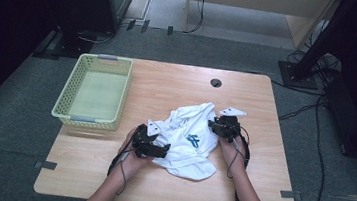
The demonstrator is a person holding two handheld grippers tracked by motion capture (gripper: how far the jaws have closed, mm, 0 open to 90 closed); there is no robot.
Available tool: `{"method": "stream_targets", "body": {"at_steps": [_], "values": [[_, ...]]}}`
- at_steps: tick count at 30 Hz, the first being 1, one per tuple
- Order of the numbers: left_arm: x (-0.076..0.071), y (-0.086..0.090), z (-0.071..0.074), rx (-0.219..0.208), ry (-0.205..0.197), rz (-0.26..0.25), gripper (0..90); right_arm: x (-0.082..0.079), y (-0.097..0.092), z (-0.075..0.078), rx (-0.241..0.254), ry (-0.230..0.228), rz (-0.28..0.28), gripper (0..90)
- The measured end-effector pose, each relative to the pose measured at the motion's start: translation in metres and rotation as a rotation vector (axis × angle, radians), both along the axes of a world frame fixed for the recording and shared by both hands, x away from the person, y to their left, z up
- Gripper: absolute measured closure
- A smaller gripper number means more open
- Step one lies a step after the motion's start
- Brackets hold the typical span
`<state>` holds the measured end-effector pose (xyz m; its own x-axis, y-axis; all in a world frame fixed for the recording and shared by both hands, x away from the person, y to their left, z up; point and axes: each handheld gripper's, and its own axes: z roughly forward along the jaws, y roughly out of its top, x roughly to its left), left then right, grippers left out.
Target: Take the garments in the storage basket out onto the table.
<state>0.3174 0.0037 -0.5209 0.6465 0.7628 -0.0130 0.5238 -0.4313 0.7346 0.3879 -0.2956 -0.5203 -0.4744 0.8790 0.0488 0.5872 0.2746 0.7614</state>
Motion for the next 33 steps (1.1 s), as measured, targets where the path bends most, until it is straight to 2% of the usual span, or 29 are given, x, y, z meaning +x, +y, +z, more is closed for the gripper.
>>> {"method": "stream_targets", "body": {"at_steps": [7,12,15,25,27,28,30,31,32,33], "values": [[-0.003,0.000,0.000,-0.002,0.001,-0.002,11.1,0.005,0.004,0.000,-0.010,-0.006,0.008,67.7],[-0.002,0.002,0.000,-0.027,0.011,-0.019,11.0,0.009,0.005,0.000,-0.008,-0.003,0.014,67.8],[-0.003,0.000,0.000,-0.011,0.003,-0.015,11.0,0.012,0.005,0.000,-0.009,-0.005,0.020,67.7],[-0.005,-0.002,0.001,-0.011,0.013,-0.010,11.1,0.021,0.009,-0.001,-0.005,-0.009,0.051,67.1],[-0.005,0.000,0.004,-0.015,0.023,-0.028,15.7,0.022,0.010,-0.001,-0.005,-0.011,0.052,66.5],[-0.004,0.001,0.006,-0.024,0.031,-0.025,22.3,0.022,0.010,-0.001,-0.004,-0.011,0.051,66.0],[-0.001,0.004,0.009,-0.058,0.054,-0.025,24.6,0.022,0.010,-0.001,0.003,-0.009,0.057,62.5],[0.000,0.004,0.011,-0.048,0.054,-0.030,25.1,0.022,0.010,-0.001,0.014,-0.004,0.063,59.1],[0.001,0.004,0.014,-0.033,0.039,-0.034,29.5,0.022,0.010,-0.001,0.026,0.000,0.066,56.9],[0.002,0.005,0.017,-0.027,0.029,-0.036,30.8,0.022,0.011,-0.001,0.019,-0.003,0.072,55.6]]}}
